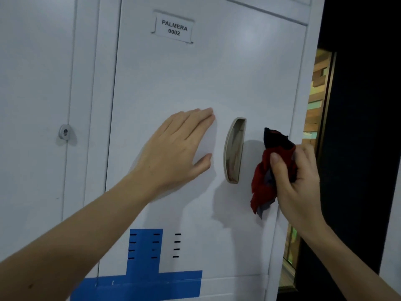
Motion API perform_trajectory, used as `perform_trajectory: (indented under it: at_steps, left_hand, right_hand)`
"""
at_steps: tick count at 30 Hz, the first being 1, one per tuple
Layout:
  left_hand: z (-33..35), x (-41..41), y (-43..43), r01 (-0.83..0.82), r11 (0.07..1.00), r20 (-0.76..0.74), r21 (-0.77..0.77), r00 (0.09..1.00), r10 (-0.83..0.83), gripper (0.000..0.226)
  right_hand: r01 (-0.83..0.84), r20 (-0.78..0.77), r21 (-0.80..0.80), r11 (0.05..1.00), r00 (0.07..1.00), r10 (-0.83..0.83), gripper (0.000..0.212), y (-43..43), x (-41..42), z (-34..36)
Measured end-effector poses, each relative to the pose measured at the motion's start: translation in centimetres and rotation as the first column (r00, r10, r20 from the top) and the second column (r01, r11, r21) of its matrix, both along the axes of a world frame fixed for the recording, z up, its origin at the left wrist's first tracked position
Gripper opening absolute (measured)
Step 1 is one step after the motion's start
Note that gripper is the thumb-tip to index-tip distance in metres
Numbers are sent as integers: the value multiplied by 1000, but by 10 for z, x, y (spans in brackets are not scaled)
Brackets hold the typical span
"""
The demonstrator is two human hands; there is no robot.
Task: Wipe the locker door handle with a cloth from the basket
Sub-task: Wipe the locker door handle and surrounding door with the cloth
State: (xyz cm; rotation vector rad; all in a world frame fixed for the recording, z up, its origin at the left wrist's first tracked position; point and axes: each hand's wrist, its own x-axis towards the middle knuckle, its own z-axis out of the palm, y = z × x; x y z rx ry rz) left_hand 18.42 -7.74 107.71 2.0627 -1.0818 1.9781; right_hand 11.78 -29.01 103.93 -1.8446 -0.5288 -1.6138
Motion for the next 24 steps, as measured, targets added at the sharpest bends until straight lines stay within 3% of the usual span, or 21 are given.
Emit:
perform_trajectory:
  at_steps: [4,8,11,14,20,24]
  left_hand:
    - [-5,5,4,-56,997,43,44,998,54,62]
    - [-8,8,4,-112,993,111,37,988,107,59]
    - [-8,9,5,-110,993,121,42,987,104,58]
    - [-8,9,5,-111,993,122,40,987,106,59]
    - [-9,10,6,-97,995,112,39,989,92,59]
    - [-9,10,6,-105,994,120,33,988,100,60]
  right_hand:
    - [132,95,-126,983,988,-120,41,13,2,2]
    - [338,193,-242,910,936,-296,39,34,19,11]
    - [560,243,-309,769,828,-505,38,40,23,2]
    - [684,310,-413,601,726,-614,29,31,15,-12]
    - [734,431,-535,418,663,-612,6,24,5,40]
    - [737,438,-591,328,634,-637,17,23,6,35]
